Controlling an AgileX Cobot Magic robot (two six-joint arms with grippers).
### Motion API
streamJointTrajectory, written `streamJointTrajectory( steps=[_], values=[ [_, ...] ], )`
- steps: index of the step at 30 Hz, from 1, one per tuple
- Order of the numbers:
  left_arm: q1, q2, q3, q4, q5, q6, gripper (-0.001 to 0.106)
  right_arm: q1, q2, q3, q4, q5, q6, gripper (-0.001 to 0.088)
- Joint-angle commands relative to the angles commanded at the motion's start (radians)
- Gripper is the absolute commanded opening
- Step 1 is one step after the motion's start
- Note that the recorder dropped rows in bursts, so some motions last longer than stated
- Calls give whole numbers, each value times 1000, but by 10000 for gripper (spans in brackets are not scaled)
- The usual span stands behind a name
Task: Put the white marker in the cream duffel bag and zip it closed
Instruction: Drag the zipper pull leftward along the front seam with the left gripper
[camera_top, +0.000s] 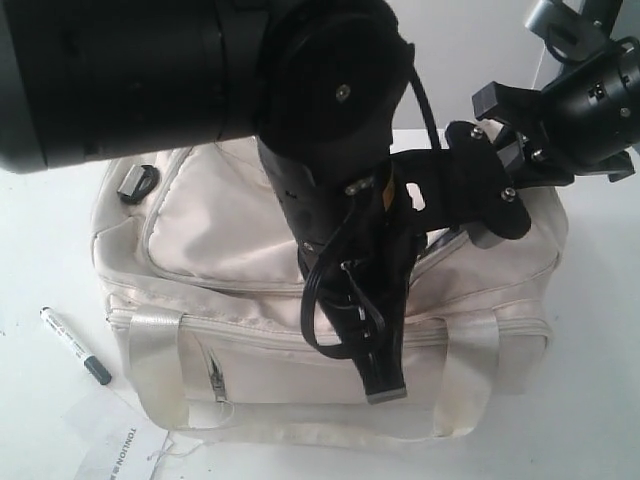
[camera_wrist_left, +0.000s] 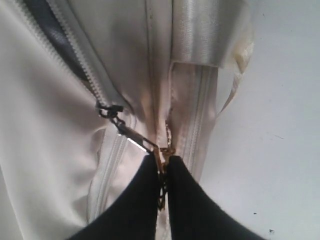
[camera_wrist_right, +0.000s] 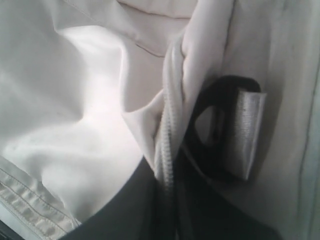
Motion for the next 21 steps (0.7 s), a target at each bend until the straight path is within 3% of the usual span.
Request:
streamJointTrajectory(
  steps=[4, 6, 12, 18, 21],
  values=[
    [0, -5, 0, 35, -17, 0, 0, 0, -24, 0, -2, 6, 0, 395],
    [0, -16, 0, 76, -5, -5, 0, 0, -52, 0, -2, 10, -8, 434],
    [0, -82, 0, 94, -20, -12, 0, 2, -179, 20, 6, 84, -72, 437],
    [0, -107, 0, 90, -91, -20, 0, 4, -242, 109, 186, 142, -92, 437],
    [0, -107, 0, 89, -114, -26, 0, 19, -243, 156, 201, 175, -90, 437]
  ],
)
